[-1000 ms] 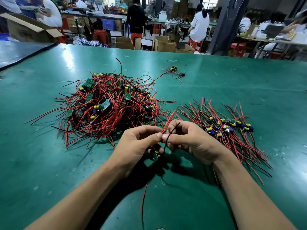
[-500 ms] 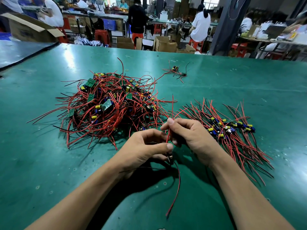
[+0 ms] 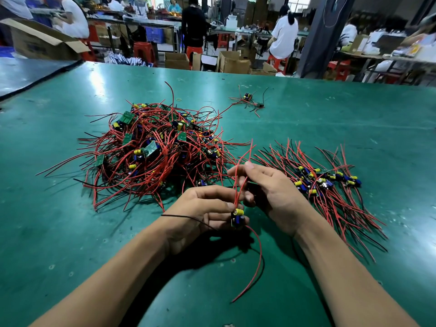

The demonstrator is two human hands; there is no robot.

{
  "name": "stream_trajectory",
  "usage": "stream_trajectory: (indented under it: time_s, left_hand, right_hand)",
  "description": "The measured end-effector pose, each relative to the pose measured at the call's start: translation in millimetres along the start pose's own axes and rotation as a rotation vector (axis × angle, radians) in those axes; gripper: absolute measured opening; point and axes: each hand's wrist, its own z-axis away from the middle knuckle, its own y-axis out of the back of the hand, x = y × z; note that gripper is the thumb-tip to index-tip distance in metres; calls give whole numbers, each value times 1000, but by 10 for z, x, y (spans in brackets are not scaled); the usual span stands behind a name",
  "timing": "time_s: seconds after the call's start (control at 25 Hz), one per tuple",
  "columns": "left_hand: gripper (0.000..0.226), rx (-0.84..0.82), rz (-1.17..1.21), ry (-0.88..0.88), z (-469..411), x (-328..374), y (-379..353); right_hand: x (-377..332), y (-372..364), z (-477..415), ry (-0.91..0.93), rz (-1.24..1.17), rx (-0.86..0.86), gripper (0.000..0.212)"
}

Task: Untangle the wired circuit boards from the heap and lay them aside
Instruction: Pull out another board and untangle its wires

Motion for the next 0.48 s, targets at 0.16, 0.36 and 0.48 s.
stream_trajectory:
  time_s: [0.16,0.36,0.48]
  left_hand:
    - [17,35,-37,-19,-18,-44,-106]
    - [17,117,-22,-91,-24,-87,-101]
    - [24,110,-1,-104,-11,-97,-81]
  right_hand:
    - [84,-72,-12,105,135,75,24]
    - [92,-75,7,34,41,47,25]
    - [102,-48,56,-79,22,-142,26]
